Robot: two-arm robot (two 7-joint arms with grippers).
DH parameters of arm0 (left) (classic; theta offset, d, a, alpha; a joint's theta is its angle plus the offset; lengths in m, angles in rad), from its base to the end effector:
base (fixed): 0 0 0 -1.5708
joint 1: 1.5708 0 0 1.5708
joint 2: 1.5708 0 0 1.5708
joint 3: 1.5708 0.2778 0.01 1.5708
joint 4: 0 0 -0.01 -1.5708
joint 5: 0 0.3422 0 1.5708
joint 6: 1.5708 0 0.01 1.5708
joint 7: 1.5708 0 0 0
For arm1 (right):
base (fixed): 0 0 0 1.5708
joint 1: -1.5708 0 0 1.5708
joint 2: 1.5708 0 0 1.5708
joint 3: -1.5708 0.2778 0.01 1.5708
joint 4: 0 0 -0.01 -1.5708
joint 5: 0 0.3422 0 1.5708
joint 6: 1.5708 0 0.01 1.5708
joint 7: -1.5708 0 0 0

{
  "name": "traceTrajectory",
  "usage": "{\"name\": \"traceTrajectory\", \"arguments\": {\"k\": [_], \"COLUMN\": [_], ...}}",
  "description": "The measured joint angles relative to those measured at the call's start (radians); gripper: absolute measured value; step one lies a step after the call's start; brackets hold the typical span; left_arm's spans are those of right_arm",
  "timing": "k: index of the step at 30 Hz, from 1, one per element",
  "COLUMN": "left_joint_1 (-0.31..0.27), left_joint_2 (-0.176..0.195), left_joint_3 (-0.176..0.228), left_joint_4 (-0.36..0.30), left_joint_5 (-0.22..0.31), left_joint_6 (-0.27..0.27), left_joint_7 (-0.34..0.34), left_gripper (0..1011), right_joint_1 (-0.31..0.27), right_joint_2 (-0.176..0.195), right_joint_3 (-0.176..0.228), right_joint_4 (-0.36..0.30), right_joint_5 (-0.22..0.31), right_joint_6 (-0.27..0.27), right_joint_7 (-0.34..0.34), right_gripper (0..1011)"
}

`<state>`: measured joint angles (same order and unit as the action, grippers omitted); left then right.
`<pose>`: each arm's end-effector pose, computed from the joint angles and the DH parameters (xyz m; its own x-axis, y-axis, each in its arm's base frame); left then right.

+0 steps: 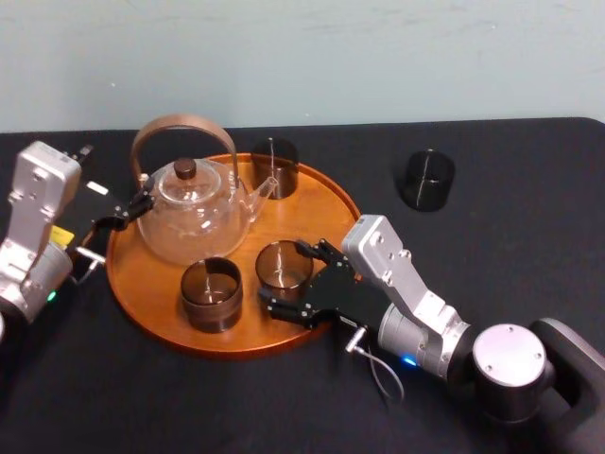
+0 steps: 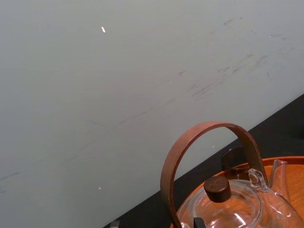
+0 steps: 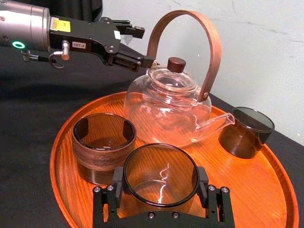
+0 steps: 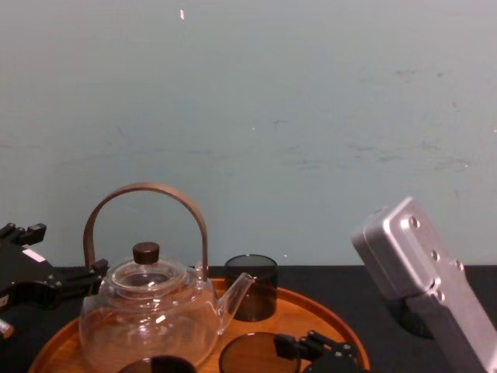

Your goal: Pick up the glass from the table and place it on the tray.

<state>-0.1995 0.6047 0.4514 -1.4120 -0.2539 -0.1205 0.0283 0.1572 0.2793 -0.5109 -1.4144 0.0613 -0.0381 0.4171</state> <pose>0.3877 0.0669 -0.2988 0.2923 0.8803 0.3738 -0.9553 0.2873 0.0703 0.3661 0.0732 -0.3236 0.7697 -0.6094 0.1903 0.6382 0.7428 -0.2024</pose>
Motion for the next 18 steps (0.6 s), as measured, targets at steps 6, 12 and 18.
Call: {"name": "traceTrajectory", "arguments": {"k": [6, 12, 18], "left_joint_1": [0.000, 0.000, 0.000], "left_joint_2": [0.000, 0.000, 0.000], "left_joint_3": [0.000, 0.000, 0.000], "left_joint_4": [0.000, 0.000, 0.000], "left_joint_5": [0.000, 0.000, 0.000], "left_joint_6": [0.000, 0.000, 0.000], "left_joint_7": [0.000, 0.000, 0.000], "left_gripper": [1010, 1010, 1010], "right_joint_1": [0.000, -0.001, -0.001], "right_joint_2": [0.000, 0.001, 0.001], "right_joint_3": [0.000, 0.001, 0.001], "right_joint_4": [-0.001, -0.002, -0.003], "right_joint_5": [0.000, 0.000, 0.001], "right_joint_6": [0.000, 0.000, 0.000], "right_joint_7": [0.000, -0.001, -0.001], "right_gripper": [918, 930, 1002]}}
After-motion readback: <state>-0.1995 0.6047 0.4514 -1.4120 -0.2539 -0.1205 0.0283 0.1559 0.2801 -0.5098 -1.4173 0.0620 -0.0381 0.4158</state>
